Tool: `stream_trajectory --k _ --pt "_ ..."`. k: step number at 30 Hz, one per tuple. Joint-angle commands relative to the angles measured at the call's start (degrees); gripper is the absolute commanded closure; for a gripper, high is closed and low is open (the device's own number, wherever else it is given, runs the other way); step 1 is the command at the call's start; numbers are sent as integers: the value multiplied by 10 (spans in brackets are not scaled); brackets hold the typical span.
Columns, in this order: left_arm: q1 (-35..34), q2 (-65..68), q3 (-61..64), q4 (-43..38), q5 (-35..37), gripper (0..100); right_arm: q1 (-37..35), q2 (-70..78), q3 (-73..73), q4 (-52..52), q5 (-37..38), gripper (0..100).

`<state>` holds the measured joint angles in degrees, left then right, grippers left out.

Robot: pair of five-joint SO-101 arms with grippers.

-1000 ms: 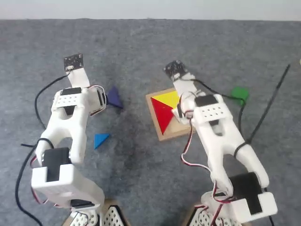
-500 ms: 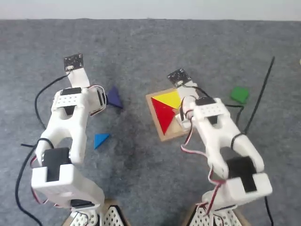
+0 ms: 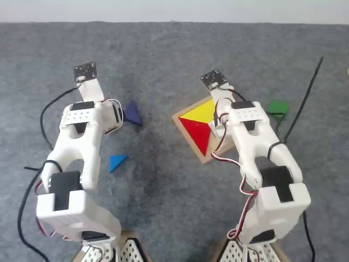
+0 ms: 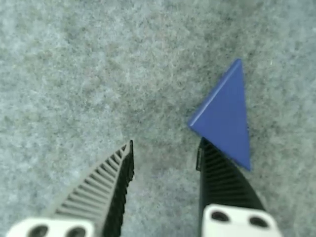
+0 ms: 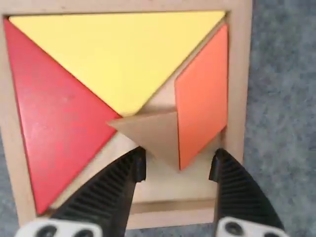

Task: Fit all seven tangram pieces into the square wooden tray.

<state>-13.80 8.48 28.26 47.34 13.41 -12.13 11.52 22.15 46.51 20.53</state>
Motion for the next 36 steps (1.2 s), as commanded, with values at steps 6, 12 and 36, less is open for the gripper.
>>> stream_trajectory --k 6,12,36 --pt "-4 -22 -7 -10 -7 792 14 -61 8 -38 4 764" --pt "-4 -22 -7 -10 -7 792 15 -63 8 -41 -15 764" --pt "-4 -22 -7 -10 -21 792 15 -43 -93 -41 -44 764"
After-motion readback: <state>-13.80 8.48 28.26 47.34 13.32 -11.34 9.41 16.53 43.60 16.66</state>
